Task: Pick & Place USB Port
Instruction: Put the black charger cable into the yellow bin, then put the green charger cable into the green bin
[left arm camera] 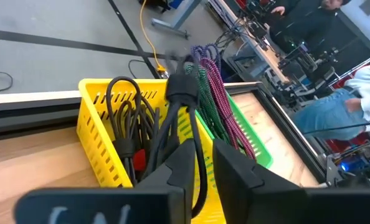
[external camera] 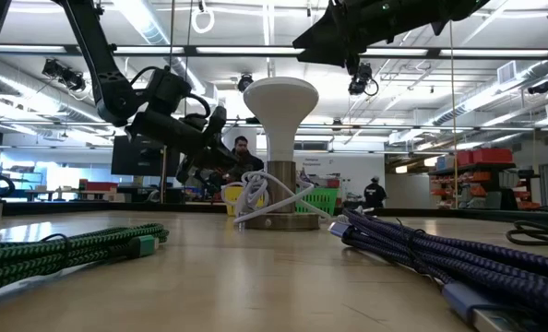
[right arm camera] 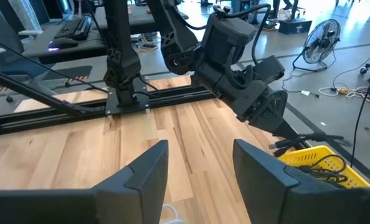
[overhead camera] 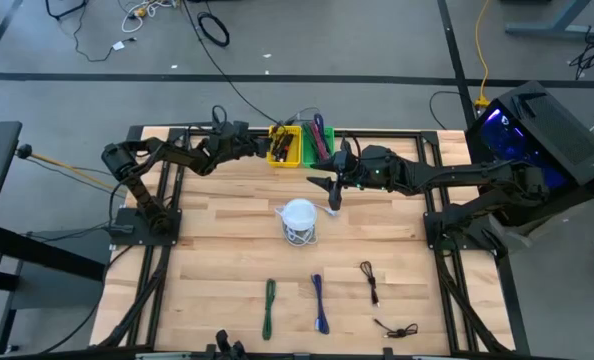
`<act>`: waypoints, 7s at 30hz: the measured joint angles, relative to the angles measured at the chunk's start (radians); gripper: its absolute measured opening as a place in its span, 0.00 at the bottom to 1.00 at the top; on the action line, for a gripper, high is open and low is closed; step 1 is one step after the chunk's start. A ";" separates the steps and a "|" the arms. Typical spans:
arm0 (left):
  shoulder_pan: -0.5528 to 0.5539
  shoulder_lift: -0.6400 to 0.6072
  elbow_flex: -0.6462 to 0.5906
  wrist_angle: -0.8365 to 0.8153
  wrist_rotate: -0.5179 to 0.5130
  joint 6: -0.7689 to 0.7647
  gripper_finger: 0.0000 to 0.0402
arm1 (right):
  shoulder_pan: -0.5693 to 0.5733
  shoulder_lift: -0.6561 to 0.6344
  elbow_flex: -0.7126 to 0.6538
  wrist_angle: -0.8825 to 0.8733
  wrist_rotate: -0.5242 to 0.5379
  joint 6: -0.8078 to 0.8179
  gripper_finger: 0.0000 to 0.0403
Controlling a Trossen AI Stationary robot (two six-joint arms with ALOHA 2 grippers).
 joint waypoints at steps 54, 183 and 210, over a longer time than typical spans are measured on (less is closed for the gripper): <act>-1.167 -0.620 -0.003 -0.961 -0.166 -0.223 0.28 | 0.000 0.000 0.000 -0.059 0.078 0.031 0.45; -0.629 -0.556 0.516 -0.885 -0.159 0.727 0.02 | 0.043 0.028 0.000 0.324 -0.036 -0.042 0.45; -0.566 -0.412 0.515 -0.679 -0.002 0.679 0.04 | 0.043 0.071 0.000 0.411 -0.043 -0.084 0.09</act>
